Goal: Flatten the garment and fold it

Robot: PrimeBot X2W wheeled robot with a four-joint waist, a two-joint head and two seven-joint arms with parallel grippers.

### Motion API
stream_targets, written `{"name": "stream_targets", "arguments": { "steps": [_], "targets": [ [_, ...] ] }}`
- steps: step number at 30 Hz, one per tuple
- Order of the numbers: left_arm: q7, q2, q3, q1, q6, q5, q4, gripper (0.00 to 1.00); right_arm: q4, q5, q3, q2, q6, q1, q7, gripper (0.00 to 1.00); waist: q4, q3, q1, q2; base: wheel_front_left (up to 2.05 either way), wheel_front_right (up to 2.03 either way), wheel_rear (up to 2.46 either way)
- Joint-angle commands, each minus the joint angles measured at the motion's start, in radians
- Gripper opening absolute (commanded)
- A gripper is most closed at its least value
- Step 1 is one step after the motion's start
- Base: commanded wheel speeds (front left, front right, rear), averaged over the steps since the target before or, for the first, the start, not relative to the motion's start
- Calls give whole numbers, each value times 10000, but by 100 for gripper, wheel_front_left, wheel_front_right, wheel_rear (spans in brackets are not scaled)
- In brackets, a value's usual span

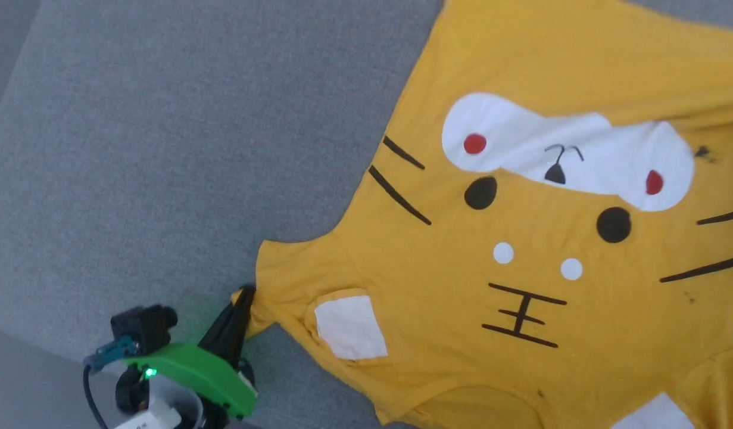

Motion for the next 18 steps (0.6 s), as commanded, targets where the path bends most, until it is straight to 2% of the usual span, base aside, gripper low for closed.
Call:
{"name": "stream_targets", "arguments": {
  "steps": [1, 5, 9, 13, 18],
  "targets": [
    [327, 252, -18, 736, 329, -8, 432, 0, -88, -3, -295, 221, -15, 414, -302, 0, -736, -1502, -1, 0, 0, 0, 0],
    [515, 441, -2, 1231, 557, -17, 64, 0, -615, 306, -1159, 940, -15, 1796, -832, 0, -1116, -2268, -1, 0, 0, 0, 0],
    [699, 578, -7, 1638, 792, -16, -298, 0, -1188, 625, -1840, 1599, -15, 3247, -154, 0, -1488, -2818, -1, 0, 0, 0, 0],
    [837, 693, 13, 1981, 993, -32, -593, 0, -1725, 833, -2198, 2033, -15, 4471, 1563, 0, -1839, -3190, -1, 0, 0, 0, 0],
    [969, 793, 9, 2305, 1164, -55, -896, 0, -2285, 1370, -2167, 2315, -15, 5828, 4231, 0, -2150, -3388, -1, 0, 0, 0, 0]
  ]
}}
